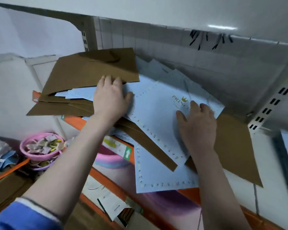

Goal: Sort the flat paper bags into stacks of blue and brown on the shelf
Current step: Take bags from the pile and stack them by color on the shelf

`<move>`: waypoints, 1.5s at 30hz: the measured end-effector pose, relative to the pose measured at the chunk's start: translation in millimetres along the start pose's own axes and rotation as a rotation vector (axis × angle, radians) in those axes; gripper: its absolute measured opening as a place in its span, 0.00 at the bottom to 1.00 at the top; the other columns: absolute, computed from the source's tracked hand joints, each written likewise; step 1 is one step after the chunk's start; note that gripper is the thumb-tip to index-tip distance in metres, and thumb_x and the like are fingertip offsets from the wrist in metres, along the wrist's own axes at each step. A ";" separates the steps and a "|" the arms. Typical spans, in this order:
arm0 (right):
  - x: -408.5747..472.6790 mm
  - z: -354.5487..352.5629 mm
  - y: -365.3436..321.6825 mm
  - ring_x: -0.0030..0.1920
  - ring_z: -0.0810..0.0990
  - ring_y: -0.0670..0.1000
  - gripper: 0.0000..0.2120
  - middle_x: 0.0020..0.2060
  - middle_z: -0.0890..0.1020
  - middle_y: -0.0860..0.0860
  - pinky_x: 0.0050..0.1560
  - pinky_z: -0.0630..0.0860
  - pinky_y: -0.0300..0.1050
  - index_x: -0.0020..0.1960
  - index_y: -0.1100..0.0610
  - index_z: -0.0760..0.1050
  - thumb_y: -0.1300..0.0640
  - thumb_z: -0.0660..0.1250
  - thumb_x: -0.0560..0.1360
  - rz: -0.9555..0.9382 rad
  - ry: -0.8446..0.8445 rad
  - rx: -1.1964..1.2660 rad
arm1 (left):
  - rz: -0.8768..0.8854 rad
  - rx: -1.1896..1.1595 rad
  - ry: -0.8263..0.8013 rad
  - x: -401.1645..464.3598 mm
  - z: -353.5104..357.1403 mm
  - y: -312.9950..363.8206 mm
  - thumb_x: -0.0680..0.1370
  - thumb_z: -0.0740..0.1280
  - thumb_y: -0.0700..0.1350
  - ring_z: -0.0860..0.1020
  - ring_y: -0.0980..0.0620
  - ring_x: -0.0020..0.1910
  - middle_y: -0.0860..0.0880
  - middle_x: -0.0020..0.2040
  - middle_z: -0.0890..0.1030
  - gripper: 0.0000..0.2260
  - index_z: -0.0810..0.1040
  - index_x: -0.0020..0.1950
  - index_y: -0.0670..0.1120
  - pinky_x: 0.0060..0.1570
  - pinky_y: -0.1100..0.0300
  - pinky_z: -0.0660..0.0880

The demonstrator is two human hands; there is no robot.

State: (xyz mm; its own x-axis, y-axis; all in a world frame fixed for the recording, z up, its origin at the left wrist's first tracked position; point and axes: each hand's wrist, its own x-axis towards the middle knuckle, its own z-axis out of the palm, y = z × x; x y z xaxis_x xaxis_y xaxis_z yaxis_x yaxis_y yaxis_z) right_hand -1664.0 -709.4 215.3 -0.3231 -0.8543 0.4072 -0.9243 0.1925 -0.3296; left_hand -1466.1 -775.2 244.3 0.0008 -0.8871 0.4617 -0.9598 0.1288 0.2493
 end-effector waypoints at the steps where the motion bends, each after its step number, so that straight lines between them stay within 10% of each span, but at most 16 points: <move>1: 3.5 0.4 -3.8 0.65 0.67 0.60 0.24 0.63 0.71 0.60 0.64 0.62 0.51 0.70 0.61 0.65 0.49 0.59 0.79 0.000 -0.013 -0.013 | 0.005 -0.008 -0.003 9.3 1.5 -2.2 0.77 0.64 0.53 0.63 0.37 0.69 0.35 0.67 0.69 0.24 0.70 0.65 0.38 0.69 0.49 0.56; 18: 4.4 19.7 -13.8 0.68 0.65 0.57 0.24 0.68 0.68 0.56 0.67 0.60 0.47 0.71 0.58 0.66 0.45 0.54 0.81 0.132 -0.092 0.004 | 0.481 -0.009 -0.182 58.1 47.8 49.8 0.77 0.60 0.61 0.68 0.41 0.65 0.40 0.64 0.72 0.27 0.73 0.63 0.39 0.68 0.47 0.57; 35: -12.7 20.8 -12.4 0.65 0.65 0.64 0.33 0.65 0.68 0.64 0.66 0.63 0.54 0.69 0.59 0.67 0.35 0.49 0.76 0.408 0.127 -0.037 | 0.232 -0.726 -0.242 63.9 39.4 53.2 0.73 0.71 0.48 0.71 0.45 0.43 0.45 0.44 0.71 0.18 0.70 0.53 0.38 0.40 0.58 0.63; 45: -33.3 3.7 -23.9 0.63 0.69 0.58 0.31 0.62 0.72 0.57 0.59 0.64 0.47 0.73 0.58 0.59 0.46 0.64 0.76 0.577 0.155 0.320 | 0.177 -1.093 -0.215 64.9 24.5 40.6 0.74 0.70 0.43 0.73 0.50 0.37 0.47 0.45 0.78 0.13 0.75 0.53 0.38 0.33 0.62 0.68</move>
State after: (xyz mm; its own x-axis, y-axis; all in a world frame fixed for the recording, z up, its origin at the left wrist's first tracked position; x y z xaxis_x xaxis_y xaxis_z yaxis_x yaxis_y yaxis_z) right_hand -1630.4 -687.4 206.4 -0.7939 -0.5743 0.1998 -0.4971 0.4237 -0.7572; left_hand -1511.9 -838.4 263.5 -0.2605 -0.8619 0.4351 -0.1803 0.4861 0.8551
